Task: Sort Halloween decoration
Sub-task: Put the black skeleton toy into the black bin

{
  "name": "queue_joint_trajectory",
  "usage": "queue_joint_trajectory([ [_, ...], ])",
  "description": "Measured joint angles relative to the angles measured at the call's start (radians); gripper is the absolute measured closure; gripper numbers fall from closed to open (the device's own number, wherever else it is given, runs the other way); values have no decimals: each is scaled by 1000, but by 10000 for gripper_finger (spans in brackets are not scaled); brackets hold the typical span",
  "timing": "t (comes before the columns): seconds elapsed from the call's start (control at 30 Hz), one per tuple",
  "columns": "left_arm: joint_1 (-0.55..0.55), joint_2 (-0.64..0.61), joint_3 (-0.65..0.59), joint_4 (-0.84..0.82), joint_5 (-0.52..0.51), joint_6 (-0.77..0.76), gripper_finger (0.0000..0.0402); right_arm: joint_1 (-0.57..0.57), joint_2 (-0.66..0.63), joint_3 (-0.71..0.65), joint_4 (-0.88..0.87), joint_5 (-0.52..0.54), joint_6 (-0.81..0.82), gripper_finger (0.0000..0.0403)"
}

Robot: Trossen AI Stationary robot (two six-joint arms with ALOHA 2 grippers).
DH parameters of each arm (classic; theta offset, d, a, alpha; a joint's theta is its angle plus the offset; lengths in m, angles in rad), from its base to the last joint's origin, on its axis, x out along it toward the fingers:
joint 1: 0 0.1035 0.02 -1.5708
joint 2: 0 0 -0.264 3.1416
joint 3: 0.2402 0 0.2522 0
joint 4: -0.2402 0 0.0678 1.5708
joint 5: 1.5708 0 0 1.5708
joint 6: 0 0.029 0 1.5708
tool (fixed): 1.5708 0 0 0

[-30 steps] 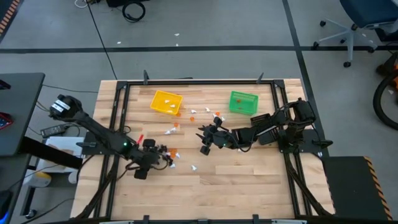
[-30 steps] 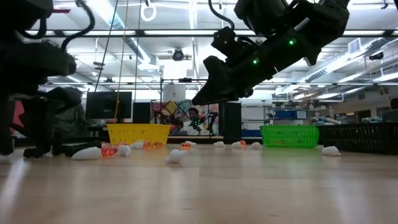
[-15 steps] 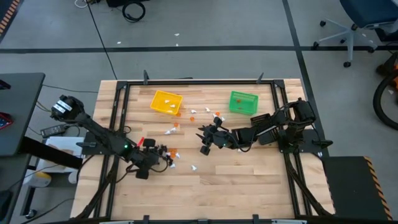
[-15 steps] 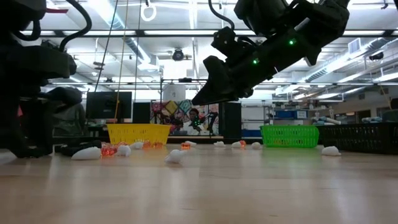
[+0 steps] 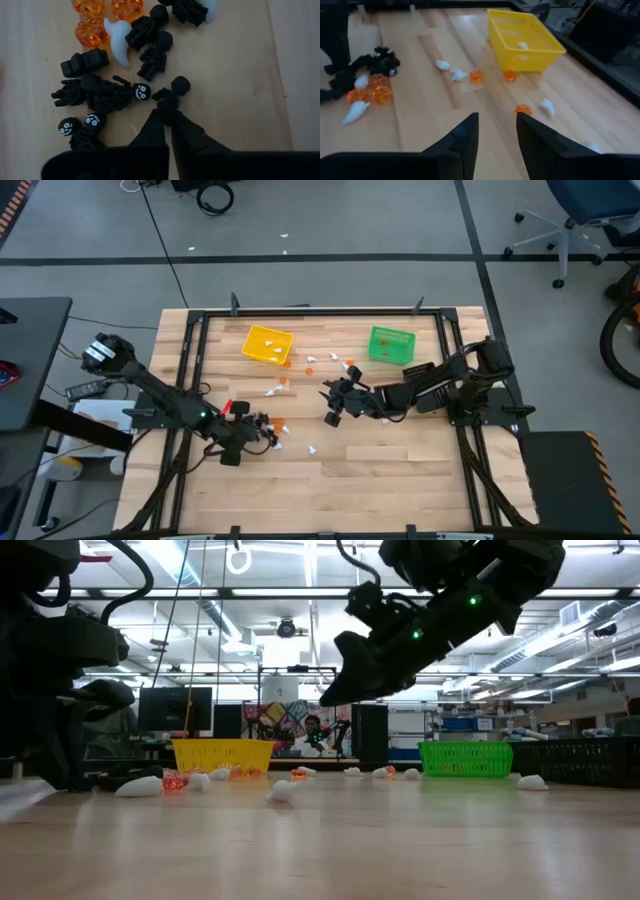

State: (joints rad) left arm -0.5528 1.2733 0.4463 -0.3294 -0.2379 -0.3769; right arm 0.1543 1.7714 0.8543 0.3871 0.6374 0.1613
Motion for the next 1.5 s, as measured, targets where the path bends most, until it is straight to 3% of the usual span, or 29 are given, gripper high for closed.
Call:
queue_joint_trajectory([
  [0.23, 1, -37, 70, -18, 21, 23, 401, 43, -138, 0, -113, 132, 16, 266],
  [0.47, 58, -27, 129, 49, -7, 160, 401, 102, -270, 0, -301, 271, 105, 266],
  [0.73, 224, 15, 132, 308, -9, 355, 401, 159, -389, 0, -458, 347, 201, 266],
  [1.1, 415, 217, 196, 708, -12, 511, 401, 217, -528, 0, -453, 448, 140, 266],
  [1.27, 458, 350, 340, 730, -11, 588, 401, 233, -575, 0, -458, 431, 116, 266],
  [1.43, 486, 442, 485, 638, -11, 631, 401, 235, -570, 0, -561, 178, 118, 266],
  [1.5, 492, 469, 526, 626, -11, 641, 401, 228, -546, 0, -599, 130, 155, 266],
])
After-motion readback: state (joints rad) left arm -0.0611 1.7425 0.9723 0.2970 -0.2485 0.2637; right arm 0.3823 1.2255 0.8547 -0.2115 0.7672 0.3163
